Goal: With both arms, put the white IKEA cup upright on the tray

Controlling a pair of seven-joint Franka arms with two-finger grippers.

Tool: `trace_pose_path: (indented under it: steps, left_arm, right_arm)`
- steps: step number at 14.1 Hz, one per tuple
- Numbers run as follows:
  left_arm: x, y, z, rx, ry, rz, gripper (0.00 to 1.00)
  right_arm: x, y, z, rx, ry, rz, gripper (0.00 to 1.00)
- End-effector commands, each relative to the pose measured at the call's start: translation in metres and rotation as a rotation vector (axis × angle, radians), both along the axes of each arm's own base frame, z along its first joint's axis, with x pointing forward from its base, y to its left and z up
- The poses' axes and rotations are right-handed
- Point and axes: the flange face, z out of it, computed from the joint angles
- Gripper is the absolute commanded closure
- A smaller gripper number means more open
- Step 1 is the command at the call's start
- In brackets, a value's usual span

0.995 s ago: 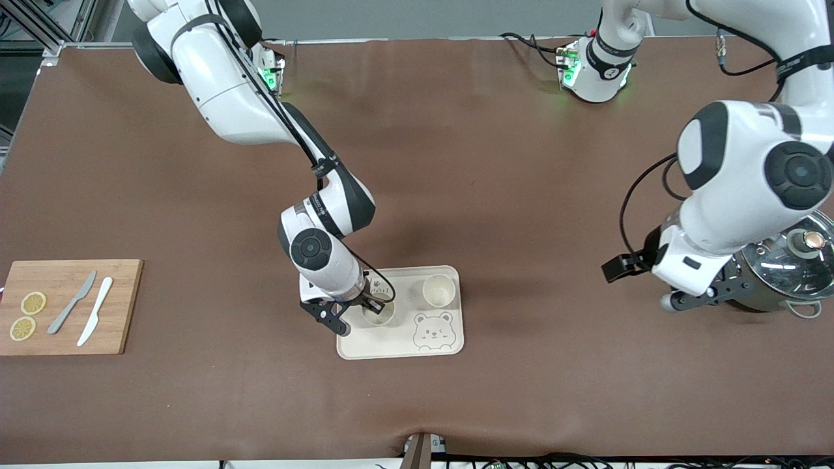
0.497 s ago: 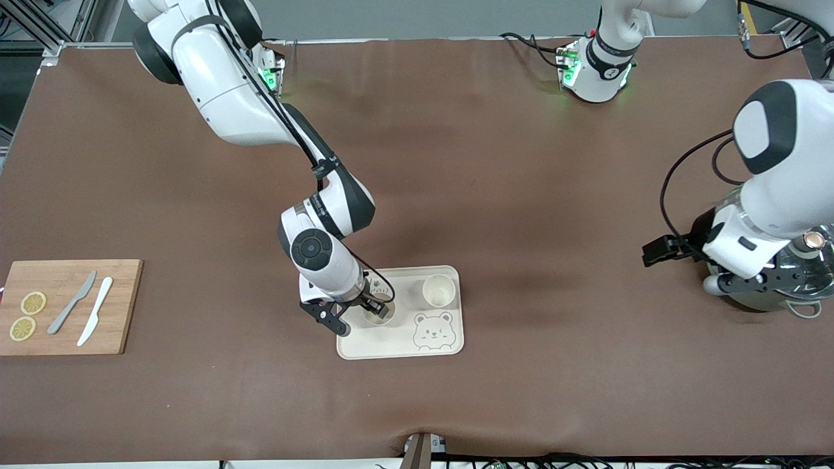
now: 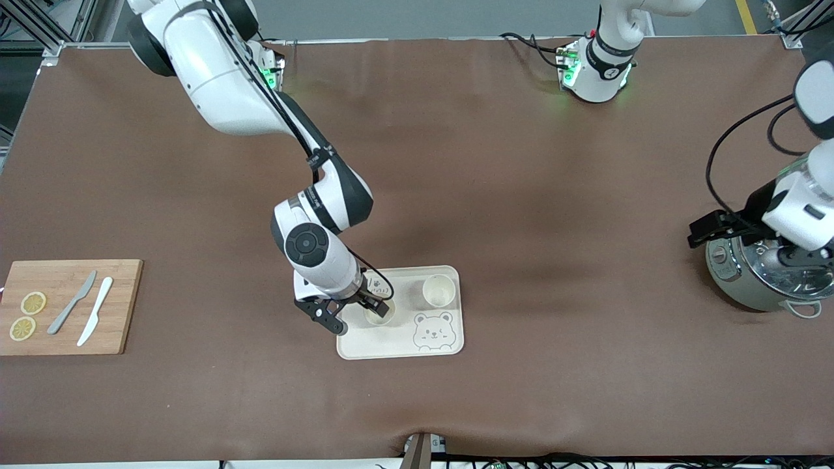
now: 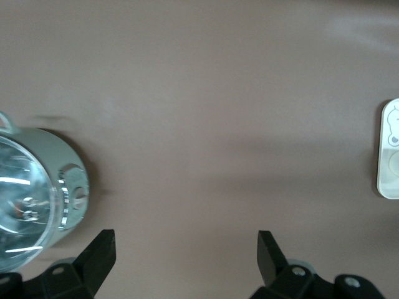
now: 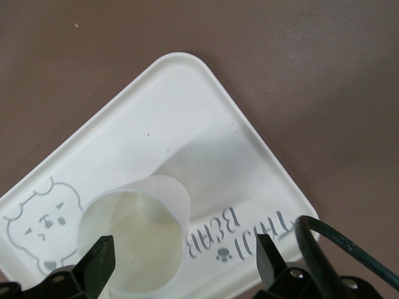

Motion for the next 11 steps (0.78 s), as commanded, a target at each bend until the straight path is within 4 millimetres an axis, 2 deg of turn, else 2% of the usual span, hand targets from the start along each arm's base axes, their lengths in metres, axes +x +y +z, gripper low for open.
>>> trace_pose_path:
  steps: [1, 4, 7, 8, 9, 11]
  left_arm:
    - [-0.01, 0.002, 0.044, 0.037, -0.015, -0.019, 0.0]
    - [-0.014, -0.001, 0.06, 0.036, -0.011, -0.024, 0.0]
    - [-0.016, 0.008, 0.069, 0.033, -0.012, -0.011, 0.0]
    - [-0.016, 0.009, 0.068, 0.033, -0.012, -0.011, 0.0]
    - [-0.016, 0.016, 0.068, 0.029, -0.012, -0.002, 0.0]
    - [-0.015, 0.018, 0.068, 0.016, -0.011, -0.004, 0.0]
  right_arm:
    - [-0.018, -0.006, 0.077, -0.037, 0.022, 0.045, 0.0]
    - [-0.044, -0.022, 0.16, -0.07, 0.064, 0.144, 0.0]
    - [-0.081, -0.044, 0.249, -0.085, 0.087, 0.172, 0.0]
    - [-0.094, -0.057, 0.275, -0.097, 0.102, 0.204, 0.0]
    - [-0.104, -0.079, 0.301, -0.106, 0.116, 0.23, 0.0]
    - [-0.122, -0.127, 0.34, -0.116, 0.145, 0.286, 0.0]
